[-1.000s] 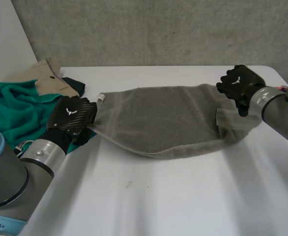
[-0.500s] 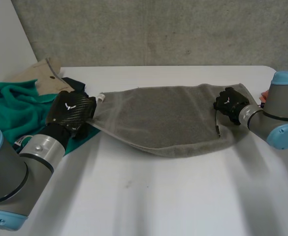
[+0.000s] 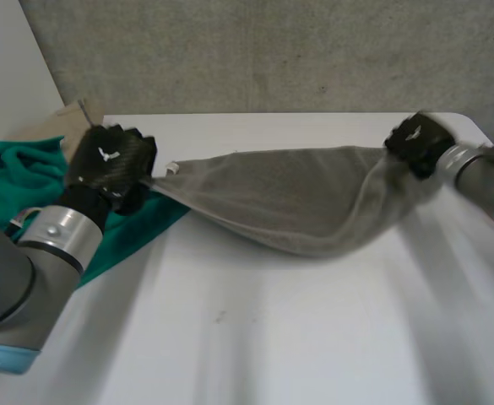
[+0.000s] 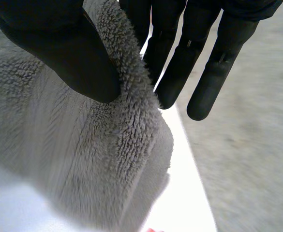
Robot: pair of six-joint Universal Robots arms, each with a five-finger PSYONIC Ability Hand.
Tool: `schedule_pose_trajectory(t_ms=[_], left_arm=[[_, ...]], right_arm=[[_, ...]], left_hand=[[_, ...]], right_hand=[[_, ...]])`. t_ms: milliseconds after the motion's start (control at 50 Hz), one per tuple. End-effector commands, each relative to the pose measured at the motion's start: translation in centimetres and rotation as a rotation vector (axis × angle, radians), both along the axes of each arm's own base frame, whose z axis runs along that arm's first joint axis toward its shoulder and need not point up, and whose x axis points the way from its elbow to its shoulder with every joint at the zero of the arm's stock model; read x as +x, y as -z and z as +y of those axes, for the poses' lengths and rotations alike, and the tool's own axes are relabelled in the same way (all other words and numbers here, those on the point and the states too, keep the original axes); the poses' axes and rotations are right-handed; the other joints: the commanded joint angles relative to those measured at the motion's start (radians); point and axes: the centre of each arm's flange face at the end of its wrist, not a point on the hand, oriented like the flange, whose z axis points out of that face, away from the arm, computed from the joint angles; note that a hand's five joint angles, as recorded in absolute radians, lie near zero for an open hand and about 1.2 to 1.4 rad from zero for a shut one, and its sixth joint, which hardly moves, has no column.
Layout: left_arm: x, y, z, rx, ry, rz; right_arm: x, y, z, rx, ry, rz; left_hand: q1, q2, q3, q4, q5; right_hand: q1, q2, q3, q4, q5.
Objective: Fold the laundry.
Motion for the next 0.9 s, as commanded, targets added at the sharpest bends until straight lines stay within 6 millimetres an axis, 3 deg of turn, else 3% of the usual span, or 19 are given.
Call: schedule_pose_trajectory(t_ms=[20,120,160,240,340,420,500,620,720,740,900], left_arm=[[2.4,-3.6,-1.2,-0.101,-0.082,0.038],[2.9,-4.4,-0.3,-0.098,-0.083,0.037],[3.0,-4.5,0.3,-0.079,-0.076,0.03],[3.4,-3.7,2.3,0.021,-0.052,-0.007],[3.9,-2.1,6.0,0.199,-0.019,-0.063],[4.6,-0.6,8.6,0.343,-0.011,-0.112],[4.7,0.9,9.2,0.38,0.004,-0.2],[4.1,3.0,6.9,0.327,0.026,-0.33],[3.1,3.6,2.3,0.197,0.007,-0.341],[2.7,3.8,0.7,0.168,-0.003,-0.334],[-0.9,4.4,-5.9,0.026,0.012,-0.304]], right_arm=[[-5.9,-8.4,3.3,-0.018,0.176,-0.185],[-8.0,-7.3,5.7,0.089,0.243,-0.151],[-9.0,-7.6,8.3,0.171,0.272,-0.123],[-11.5,-7.2,11.8,0.28,0.332,-0.034],[-12.3,-5.4,15.4,0.403,0.32,0.076],[-12.6,-4.1,16.9,0.453,0.315,0.119],[-13.1,-3.6,16.6,0.442,0.333,0.103],[-13.2,-3.3,14.5,0.336,0.348,0.024],[-14.0,-1.1,11.1,0.293,0.413,-0.113],[-14.0,-0.8,10.7,0.286,0.415,-0.126],[-13.0,0.2,7.6,0.12,0.459,-0.136]], left_hand=[[0.239,0.198,0.201,0.194,0.23],[0.239,0.198,0.201,0.194,0.23],[0.239,0.198,0.201,0.194,0.23],[0.239,0.198,0.201,0.194,0.23],[0.239,0.198,0.201,0.194,0.23],[0.239,0.198,0.201,0.194,0.23],[0.239,0.198,0.201,0.194,0.23],[0.239,0.198,0.201,0.194,0.23],[0.239,0.198,0.201,0.194,0.23],[0.239,0.198,0.201,0.194,0.23],[0.239,0.198,0.201,0.194,0.23]], right_hand=[[0.316,0.215,0.209,0.2,0.213],[0.316,0.215,0.209,0.2,0.213],[0.316,0.215,0.209,0.2,0.213],[0.316,0.215,0.209,0.2,0.213],[0.316,0.215,0.209,0.2,0.213],[0.316,0.215,0.209,0.2,0.213],[0.316,0.215,0.209,0.2,0.213],[0.316,0.215,0.209,0.2,0.213],[0.316,0.215,0.209,0.2,0.213],[0.316,0.215,0.209,0.2,0.213],[0.316,0.215,0.209,0.2,0.213]])
